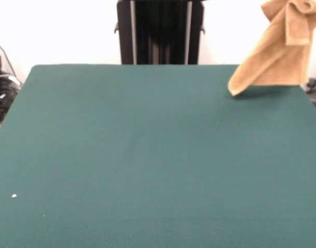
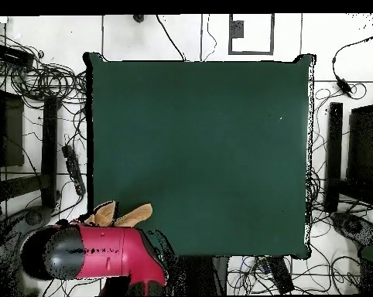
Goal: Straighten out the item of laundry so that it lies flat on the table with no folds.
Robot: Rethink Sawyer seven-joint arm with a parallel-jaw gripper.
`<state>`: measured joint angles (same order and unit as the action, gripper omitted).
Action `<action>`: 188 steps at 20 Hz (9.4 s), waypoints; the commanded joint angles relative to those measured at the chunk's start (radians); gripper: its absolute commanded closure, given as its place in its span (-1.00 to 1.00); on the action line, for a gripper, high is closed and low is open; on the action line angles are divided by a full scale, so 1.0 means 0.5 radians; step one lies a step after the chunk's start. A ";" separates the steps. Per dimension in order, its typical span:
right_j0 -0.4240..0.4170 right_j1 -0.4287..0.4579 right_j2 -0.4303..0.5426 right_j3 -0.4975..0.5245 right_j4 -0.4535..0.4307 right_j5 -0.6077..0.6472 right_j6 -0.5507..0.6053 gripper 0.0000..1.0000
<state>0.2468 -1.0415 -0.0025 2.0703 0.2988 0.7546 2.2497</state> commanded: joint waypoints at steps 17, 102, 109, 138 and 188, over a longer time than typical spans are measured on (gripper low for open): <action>0.050 -0.123 0.083 -0.271 0.036 0.578 0.426 1.00; -1.211 0.328 1.019 -0.053 -1.819 -0.948 -0.048 1.00; -1.230 0.426 0.955 0.009 -1.896 -1.090 0.031 1.00; -1.484 0.465 1.015 0.143 -2.180 -1.226 -0.051 -1.00; -1.344 0.514 0.795 0.160 -2.158 -1.264 0.001 -1.00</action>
<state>-0.4369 -0.7014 0.2847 2.1025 -0.8642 -0.0599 2.2493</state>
